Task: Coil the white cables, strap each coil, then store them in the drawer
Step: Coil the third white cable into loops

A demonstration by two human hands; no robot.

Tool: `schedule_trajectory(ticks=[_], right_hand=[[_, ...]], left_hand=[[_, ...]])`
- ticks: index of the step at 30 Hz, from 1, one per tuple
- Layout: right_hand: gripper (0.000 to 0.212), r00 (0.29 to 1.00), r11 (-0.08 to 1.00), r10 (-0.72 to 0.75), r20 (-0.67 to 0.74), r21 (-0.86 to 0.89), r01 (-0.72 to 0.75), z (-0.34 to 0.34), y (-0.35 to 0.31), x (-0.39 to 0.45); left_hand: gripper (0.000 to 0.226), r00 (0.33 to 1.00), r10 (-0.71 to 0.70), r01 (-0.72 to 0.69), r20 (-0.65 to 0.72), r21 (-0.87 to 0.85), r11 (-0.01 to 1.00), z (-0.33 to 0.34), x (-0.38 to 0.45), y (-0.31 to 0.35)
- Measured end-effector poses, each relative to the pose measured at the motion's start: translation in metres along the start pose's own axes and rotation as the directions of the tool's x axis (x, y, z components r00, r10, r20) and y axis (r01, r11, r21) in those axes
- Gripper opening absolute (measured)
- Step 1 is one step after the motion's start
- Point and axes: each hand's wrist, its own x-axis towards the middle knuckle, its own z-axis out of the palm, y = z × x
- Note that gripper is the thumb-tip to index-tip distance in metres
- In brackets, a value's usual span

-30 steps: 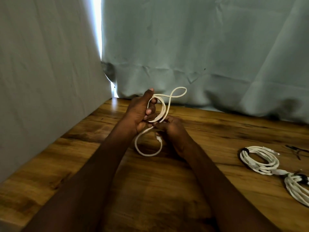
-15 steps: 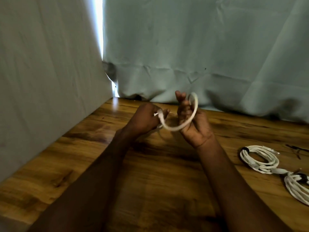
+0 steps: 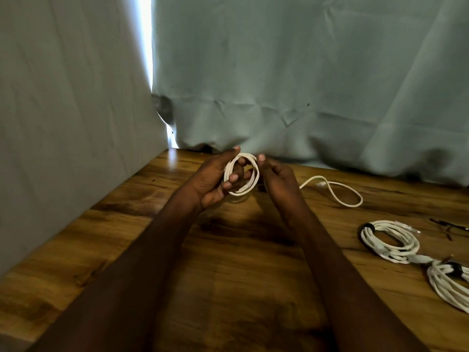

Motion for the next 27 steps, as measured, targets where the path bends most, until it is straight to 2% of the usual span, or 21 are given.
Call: schedule_trajectory(ticks=[3, 5, 7, 10, 13, 16, 19, 22, 24, 27], right_hand=[[0.037, 1.000, 0.996, 0.020, 0.016, 0.085, -0.021, 0.005, 0.002, 0.000], [0.024, 0.998, 0.986, 0.028, 0.052, 0.161, -0.036, 0.004, 0.003, 0.001], [0.024, 0.998, 0.985, 0.007, 0.064, 0.174, -0.018, 0.003, 0.001, 0.000], [0.034, 0.993, 0.994, -0.103, 0.066, -0.028, 0.105, -0.001, 0.002, 0.000], [0.040, 0.959, 0.912, -0.247, 0.143, -0.302, 0.279, -0.003, 0.005, 0.000], [0.041, 0.927, 0.861, -0.326, 0.188, -0.345, 0.373, -0.006, 0.004, 0.001], [0.037, 0.929, 0.892, -0.303, 0.210, -0.280, 0.354, -0.013, 0.001, 0.002], [0.043, 0.943, 0.925, -0.269, 0.195, -0.219, 0.309, -0.017, -0.002, 0.000], [0.044, 0.963, 0.956, -0.220, 0.158, -0.162, 0.245, -0.017, -0.001, 0.000], [0.027, 0.987, 0.988, -0.148, 0.060, -0.039, 0.150, -0.018, 0.003, 0.002]], left_hand=[[0.037, 0.999, 0.000, 0.002, 0.052, -0.040, 0.999, -0.004, 0.003, -0.002], [0.036, 0.996, 0.005, 0.003, 0.095, -0.087, 0.996, -0.005, 0.003, -0.002], [0.034, 0.987, -0.004, 0.026, 0.158, -0.133, 0.991, -0.005, 0.000, -0.001], [0.034, 0.971, -0.066, 0.111, 0.230, -0.186, 0.976, -0.006, -0.002, 0.000], [0.040, 0.950, -0.107, 0.164, 0.294, -0.177, 0.971, -0.004, -0.002, 0.000], [0.047, 0.943, -0.134, 0.168, 0.305, -0.086, 0.982, -0.002, -0.004, 0.003], [0.040, 0.933, -0.139, 0.147, 0.332, 0.001, 0.989, -0.002, -0.010, 0.007], [0.033, 0.934, -0.135, 0.131, 0.330, 0.034, 0.991, 0.000, -0.013, 0.008], [0.032, 0.940, -0.111, 0.118, 0.323, -0.003, 0.993, 0.004, -0.012, 0.008], [0.035, 0.951, -0.091, 0.129, 0.294, -0.111, 0.985, 0.010, -0.009, 0.008]])
